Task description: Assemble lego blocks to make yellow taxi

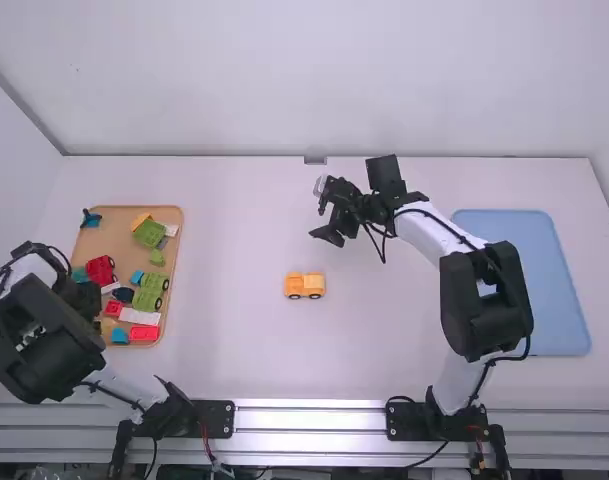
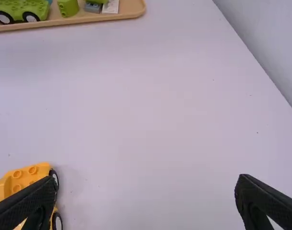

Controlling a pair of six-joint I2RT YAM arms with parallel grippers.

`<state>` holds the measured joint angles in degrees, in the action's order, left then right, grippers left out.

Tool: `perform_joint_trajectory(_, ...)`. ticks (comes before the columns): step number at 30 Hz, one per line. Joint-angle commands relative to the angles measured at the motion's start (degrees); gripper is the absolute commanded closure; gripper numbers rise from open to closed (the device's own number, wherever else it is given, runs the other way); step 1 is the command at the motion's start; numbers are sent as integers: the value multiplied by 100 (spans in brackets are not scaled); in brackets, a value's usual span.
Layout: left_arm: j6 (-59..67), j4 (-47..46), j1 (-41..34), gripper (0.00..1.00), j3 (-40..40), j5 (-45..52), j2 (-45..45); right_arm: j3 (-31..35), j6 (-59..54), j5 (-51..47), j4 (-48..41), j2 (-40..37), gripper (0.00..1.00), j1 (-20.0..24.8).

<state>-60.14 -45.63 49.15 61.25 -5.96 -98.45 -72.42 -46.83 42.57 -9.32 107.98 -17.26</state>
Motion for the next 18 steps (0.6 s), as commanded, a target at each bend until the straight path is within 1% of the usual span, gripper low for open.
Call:
perform_joint_trajectory(1, -199, 57, 37, 38, -186, -247, 101, -177, 24, 20, -50, -138, 1, -42)
perform_joint_trajectory(2, -201, 136, 37, 38, -262, -247, 101, -177, 11, 20, -59, -138, 1, -42)
perform_joint_trajectory(5, -157, 317, 37, 43, -398, -190, 101, -177, -15, 20, -90, -138, 1, -26)
perform_joint_trajectory(7, 210, 595, 37, 49, -527, 57, 101, -177, -20, 17, -125, -138, 2, -48)
perform_joint_trajectory(9, 319, 710, 37, 51, -595, 149, 101, -177, -22, 22, -144, -138, 1, -28)
perform_joint_trajectory(15, 254, 863, 37, 59, -796, 208, 101, -177, -20, 17, -186, -138, 1, -61)
perform_joint_trajectory(18, 140, 861, 35, 60, -855, 190, 101, -177, -17, 15, -188, -138, 1, -81)
